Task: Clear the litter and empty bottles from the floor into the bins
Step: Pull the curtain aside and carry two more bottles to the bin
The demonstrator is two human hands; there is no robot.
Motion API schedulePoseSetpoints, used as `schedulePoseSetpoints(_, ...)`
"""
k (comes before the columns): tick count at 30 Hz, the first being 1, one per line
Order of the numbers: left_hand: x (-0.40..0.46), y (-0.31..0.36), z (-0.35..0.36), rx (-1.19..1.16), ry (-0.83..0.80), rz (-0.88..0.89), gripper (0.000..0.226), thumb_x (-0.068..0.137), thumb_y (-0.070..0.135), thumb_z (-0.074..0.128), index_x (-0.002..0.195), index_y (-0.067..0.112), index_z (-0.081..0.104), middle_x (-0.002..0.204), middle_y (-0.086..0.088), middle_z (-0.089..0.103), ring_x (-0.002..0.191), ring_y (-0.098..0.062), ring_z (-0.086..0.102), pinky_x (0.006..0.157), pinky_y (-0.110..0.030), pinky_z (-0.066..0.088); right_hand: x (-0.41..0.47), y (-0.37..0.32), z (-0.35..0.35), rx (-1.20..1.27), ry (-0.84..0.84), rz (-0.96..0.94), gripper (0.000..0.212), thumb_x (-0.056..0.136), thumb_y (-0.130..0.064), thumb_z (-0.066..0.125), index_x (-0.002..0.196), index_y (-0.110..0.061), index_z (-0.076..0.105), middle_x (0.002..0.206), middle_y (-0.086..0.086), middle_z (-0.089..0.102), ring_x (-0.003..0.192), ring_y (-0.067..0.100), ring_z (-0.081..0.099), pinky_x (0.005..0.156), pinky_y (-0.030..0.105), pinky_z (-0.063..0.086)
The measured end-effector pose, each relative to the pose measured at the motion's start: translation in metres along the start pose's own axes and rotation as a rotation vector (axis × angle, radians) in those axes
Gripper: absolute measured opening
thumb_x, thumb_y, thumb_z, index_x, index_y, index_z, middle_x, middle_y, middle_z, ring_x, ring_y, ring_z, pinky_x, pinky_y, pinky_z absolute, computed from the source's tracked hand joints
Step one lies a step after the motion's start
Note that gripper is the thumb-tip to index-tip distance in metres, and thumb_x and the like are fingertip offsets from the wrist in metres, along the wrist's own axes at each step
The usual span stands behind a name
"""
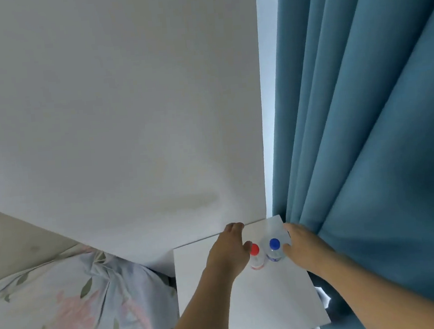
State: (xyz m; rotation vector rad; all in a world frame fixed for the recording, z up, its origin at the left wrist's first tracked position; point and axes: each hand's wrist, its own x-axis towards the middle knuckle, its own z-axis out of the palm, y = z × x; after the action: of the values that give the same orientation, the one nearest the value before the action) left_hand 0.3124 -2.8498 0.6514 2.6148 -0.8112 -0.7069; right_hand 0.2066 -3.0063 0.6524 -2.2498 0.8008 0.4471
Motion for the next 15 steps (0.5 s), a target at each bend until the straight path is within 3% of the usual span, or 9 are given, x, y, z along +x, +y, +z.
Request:
schedulePoseSetpoints(5, 0.05, -0.033, 0.085, -0.04, -0.067, 0.024, 0.054, 0.098, 0.035, 0.051, 0.148, 0.024, 0.034, 0.15, 0.009, 0.036, 0.126, -0.015, 0.05, 0.1, -0.03, 0.047, 0.069, 0.036, 0.053, -0.059, -0.038, -0.003, 0.04, 0.095, -0.023, 0.051, 0.134, -0.018, 0.04, 0.133, 0.002, 0.047, 0.116, 0.02, 0.05, 0.094, 0.03, 0.048)
schedulePoseSetpoints(10, 0.056, -0.056, 0.136, -0.118, 0.001, 0.073, 0.043, 0.101, 0.029, 0.047, 0.142, 0.026, 0.037, 0.143, 0.011, 0.044, 0.123, -0.014, 0.05, 0.094, -0.03, 0.05, 0.105, 0.061, 0.098, -0.078, -0.084, -0.071, 0.053, 0.095, -0.029, 0.054, 0.144, -0.025, 0.034, 0.145, -0.002, 0.039, 0.128, 0.019, 0.044, 0.104, 0.032, 0.041)
schedulePoseSetpoints(15, 0.053, -0.062, 0.121, -0.121, 0.063, 0.006, 0.043, 0.102, 0.03, 0.043, 0.143, 0.022, 0.033, 0.143, 0.005, 0.046, 0.12, -0.019, 0.054, 0.093, -0.031, 0.049, 0.103, 0.049, 0.099, -0.21, 0.056, -0.05, 0.033, 0.095, -0.031, 0.052, 0.126, -0.019, 0.049, 0.121, 0.005, 0.045, 0.108, 0.024, 0.05, 0.089, 0.035, 0.049)
